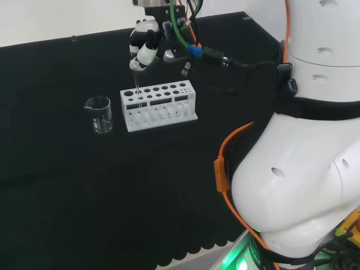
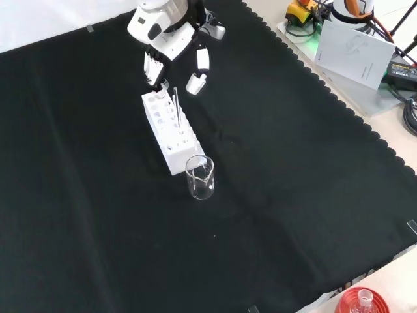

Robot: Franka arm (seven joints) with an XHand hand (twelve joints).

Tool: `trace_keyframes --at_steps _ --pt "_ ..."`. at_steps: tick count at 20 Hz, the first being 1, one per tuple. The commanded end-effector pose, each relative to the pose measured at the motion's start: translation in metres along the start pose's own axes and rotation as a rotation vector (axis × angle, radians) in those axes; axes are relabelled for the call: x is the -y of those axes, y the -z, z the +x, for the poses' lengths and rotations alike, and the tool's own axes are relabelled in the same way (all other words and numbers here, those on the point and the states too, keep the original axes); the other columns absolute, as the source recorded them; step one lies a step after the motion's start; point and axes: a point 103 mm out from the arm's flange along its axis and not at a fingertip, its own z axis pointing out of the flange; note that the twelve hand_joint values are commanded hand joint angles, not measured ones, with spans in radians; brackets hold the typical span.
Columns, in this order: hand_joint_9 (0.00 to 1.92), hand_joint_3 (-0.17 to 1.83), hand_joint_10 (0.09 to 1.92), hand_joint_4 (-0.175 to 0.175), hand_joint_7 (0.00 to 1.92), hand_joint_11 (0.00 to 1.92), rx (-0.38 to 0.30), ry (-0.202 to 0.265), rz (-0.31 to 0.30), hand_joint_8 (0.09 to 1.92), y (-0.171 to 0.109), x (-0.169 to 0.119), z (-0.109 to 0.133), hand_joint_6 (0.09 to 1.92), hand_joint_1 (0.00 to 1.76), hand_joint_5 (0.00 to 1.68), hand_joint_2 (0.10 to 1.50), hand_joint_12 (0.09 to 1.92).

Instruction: Take the glass rod from the white test tube rack.

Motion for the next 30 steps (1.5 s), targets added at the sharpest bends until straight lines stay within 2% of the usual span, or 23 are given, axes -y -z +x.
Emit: trace_keyframes --at_steps 1,6,12,18,23,30 --pt "0.91 0.69 0.75 -0.175 0.68 0.83 -0.012 0.005 0.004 0.96 -0.004 -0.002 0.000 1.05 0.86 0.40 0.68 1.23" --pt "0.95 0.69 0.73 -0.175 0.72 0.86 0.017 -0.001 0.009 0.94 -0.004 -0.008 0.006 1.04 0.89 0.46 0.68 1.21" --pt "1.00 0.69 0.69 -0.175 0.79 0.92 0.010 0.006 0.002 0.90 -0.002 -0.009 0.007 1.03 0.93 0.49 0.68 1.19" --pt "1.05 0.70 0.67 -0.175 0.83 0.96 0.036 0.015 0.000 0.89 -0.003 -0.020 0.019 1.03 0.94 0.52 0.68 1.17" --pt "1.21 0.75 0.55 -0.175 1.00 1.14 0.090 0.015 -0.065 0.80 0.002 -0.021 0.023 0.97 1.05 0.67 0.66 1.07" --pt "1.45 0.80 0.31 -0.175 1.17 1.42 0.124 0.004 -0.097 0.71 0.004 -0.026 0.028 0.98 1.16 0.79 0.62 0.84"
